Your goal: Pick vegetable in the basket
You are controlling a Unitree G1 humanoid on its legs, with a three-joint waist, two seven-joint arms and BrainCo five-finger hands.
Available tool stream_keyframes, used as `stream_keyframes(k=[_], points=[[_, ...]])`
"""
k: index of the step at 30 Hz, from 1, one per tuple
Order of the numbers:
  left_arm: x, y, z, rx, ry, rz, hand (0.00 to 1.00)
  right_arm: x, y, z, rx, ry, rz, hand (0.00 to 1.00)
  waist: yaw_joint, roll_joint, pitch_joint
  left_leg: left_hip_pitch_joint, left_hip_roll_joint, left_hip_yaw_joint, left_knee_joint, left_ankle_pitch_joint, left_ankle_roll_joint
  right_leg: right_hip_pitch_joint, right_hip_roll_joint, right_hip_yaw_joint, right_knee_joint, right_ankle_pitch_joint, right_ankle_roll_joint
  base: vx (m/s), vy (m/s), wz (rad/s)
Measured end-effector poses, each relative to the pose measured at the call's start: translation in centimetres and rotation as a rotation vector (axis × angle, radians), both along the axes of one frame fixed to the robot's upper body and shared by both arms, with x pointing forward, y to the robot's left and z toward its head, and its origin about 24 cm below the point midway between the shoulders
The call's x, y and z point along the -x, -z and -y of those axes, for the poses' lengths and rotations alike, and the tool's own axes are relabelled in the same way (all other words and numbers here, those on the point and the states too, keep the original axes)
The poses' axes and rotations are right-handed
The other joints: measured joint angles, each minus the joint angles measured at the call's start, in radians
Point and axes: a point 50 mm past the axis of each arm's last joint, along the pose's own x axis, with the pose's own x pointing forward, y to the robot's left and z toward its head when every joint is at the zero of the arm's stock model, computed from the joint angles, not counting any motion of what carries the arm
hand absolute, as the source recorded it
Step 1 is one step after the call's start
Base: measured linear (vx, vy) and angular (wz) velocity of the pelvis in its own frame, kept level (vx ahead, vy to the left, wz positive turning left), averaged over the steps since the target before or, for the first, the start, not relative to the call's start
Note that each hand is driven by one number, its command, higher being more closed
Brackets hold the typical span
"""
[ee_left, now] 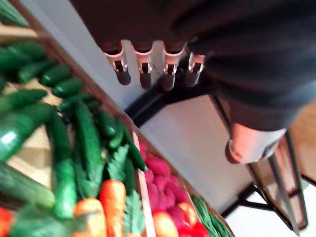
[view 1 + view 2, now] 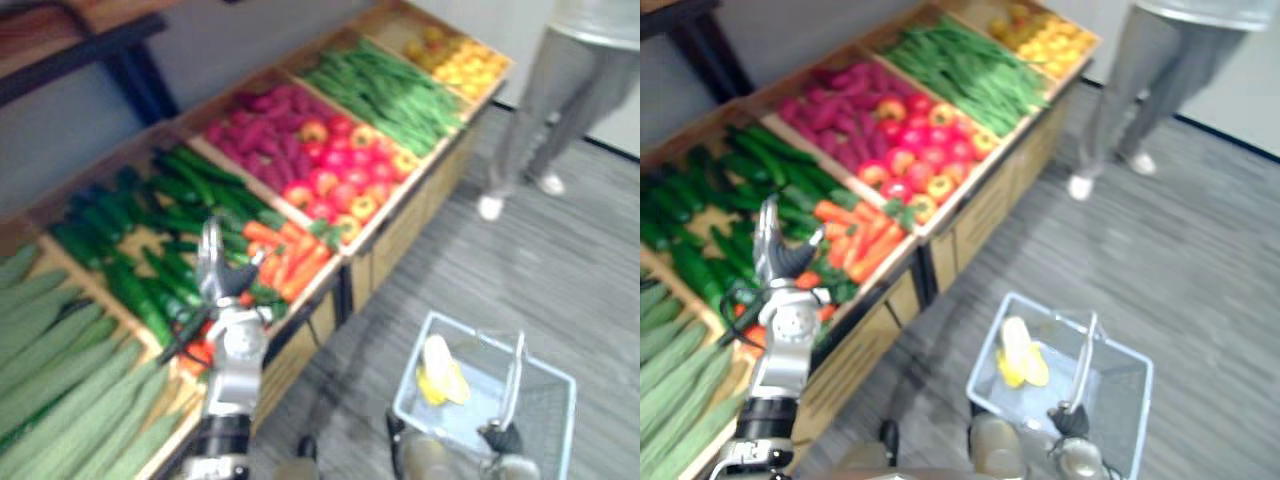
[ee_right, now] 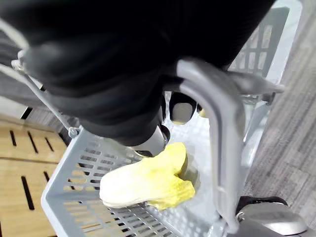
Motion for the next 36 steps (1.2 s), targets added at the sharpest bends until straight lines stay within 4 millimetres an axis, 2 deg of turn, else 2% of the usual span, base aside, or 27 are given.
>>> stream_keyframes(k=[1,3,4,5,6,7,8,9,12,14,19,23,26,36], points=[[0.1,0.0,0.1,0.005,0.006,0.001,0.00,-0.1,0.0,0.2,0.006,0.002,-0.004,1.00,0.000,0.001,0.001,0.001,0.016,0.051,-0.008,0.008,0.011,0.006,-0.008,-0.021,-0.003,-0.002,0.002,-0.02,-0.047,1.13],[0.5,0.0,1.0,0.019,0.031,0.012,0.00,-0.4,0.0,0.5,0.010,0.021,-0.010,1.00,-0.003,0.001,0.001,0.002,0.083,0.302,-0.007,0.010,0.080,0.020,-0.039,-0.098,-0.010,-0.004,-0.011,0.01,-0.034,1.08],[0.4,-0.2,1.3,0.012,0.055,0.020,0.00,-0.5,0.1,0.7,0.009,0.038,-0.012,1.00,-0.005,-0.004,0.005,-0.001,0.109,0.400,0.034,-0.001,0.089,0.028,-0.072,-0.137,-0.019,0.002,-0.001,0.03,0.036,1.21],[0.3,-0.5,1.9,0.007,0.089,0.030,0.00,-0.7,0.1,0.9,0.010,0.056,-0.015,1.00,-0.016,0.001,0.006,-0.032,0.144,0.478,0.117,-0.006,0.097,0.032,-0.092,-0.172,-0.016,0.003,0.001,0.02,0.130,1.23],[0.3,-0.7,2.8,0.003,0.140,0.035,0.00,-0.8,0.1,1.7,0.016,0.087,-0.016,1.00,-0.029,0.019,0.006,-0.040,0.162,0.525,0.184,0.025,0.101,0.045,-0.099,-0.208,-0.009,-0.004,0.009,0.02,0.155,0.98],[0.3,-0.8,3.3,-0.001,0.167,0.040,0.00,-0.8,0.0,2.1,0.018,0.105,-0.018,1.00,-0.031,0.030,0.006,-0.030,0.158,0.538,0.171,0.029,0.077,0.053,-0.098,-0.216,-0.007,-0.009,0.017,0.03,0.204,0.86],[0.2,-1.0,4.1,-0.010,0.215,0.048,0.00,-0.5,0.3,2.1,0.007,0.132,-0.030,1.00,-0.036,0.026,0.010,-0.008,0.124,0.528,0.114,0.048,0.029,0.072,-0.119,-0.232,-0.015,-0.009,0.019,0.04,0.189,0.64],[0.3,-1.0,4.5,-0.014,0.241,0.052,0.00,-0.2,0.5,1.8,-0.007,0.146,-0.037,1.00,-0.042,0.016,0.009,0.014,0.088,0.524,0.052,0.068,0.008,0.087,-0.139,-0.239,-0.035,-0.005,0.026,0.04,0.156,0.57],[0.3,-0.8,4.7,-0.027,0.268,0.028,0.00,0.1,0.9,1.0,-0.040,0.182,-0.040,1.00,-0.052,0.005,0.008,0.034,0.028,0.527,-0.035,0.094,0.018,0.104,-0.168,-0.227,-0.099,0.019,0.057,0.06,0.150,0.15],[0.2,-0.6,4.6,-0.042,0.281,0.011,0.00,0.2,0.9,1.1,-0.050,0.206,-0.037,1.00,-0.053,0.005,0.008,0.040,0.010,0.531,-0.062,0.101,0.019,0.105,-0.172,-0.214,-0.124,0.040,0.059,0.06,0.092,-0.08],[-1.2,-0.1,5.0,-0.090,0.328,-0.044,0.00,0.5,1.0,0.9,-0.052,0.224,-0.046,1.00,-0.070,-0.006,0.018,0.039,0.014,0.531,-0.065,0.105,0.014,0.109,-0.159,-0.186,-0.134,0.048,0.058,0.06,0.013,0.02],[-2.3,-0.3,5.4,-0.141,0.356,-0.063,0.00,-0.8,0.6,0.6,-0.047,0.196,-0.008,1.00,-0.082,-0.003,0.049,0.039,0.019,0.560,-0.095,0.117,0.002,0.073,-0.141,-0.149,-0.139,0.067,0.050,0.00,-0.030,-0.26],[-2.8,-0.7,6.1,-0.157,0.386,-0.060,0.00,-1.3,0.4,0.6,-0.042,0.195,0.007,1.00,-0.102,0.001,0.076,0.035,0.018,0.576,-0.102,0.121,0.003,0.063,-0.137,-0.132,-0.158,0.082,0.050,-0.02,-0.022,-0.18],[-4.2,-1.4,7.3,-0.241,0.437,-0.075,0.00,-2.5,-0.1,0.4,-0.023,0.166,0.047,1.00,-0.109,0.010,0.130,0.004,0.016,0.584,-0.113,0.138,0.005,0.026,-0.134,-0.123,-0.166,0.087,0.055,-0.01,-0.025,-0.03]])
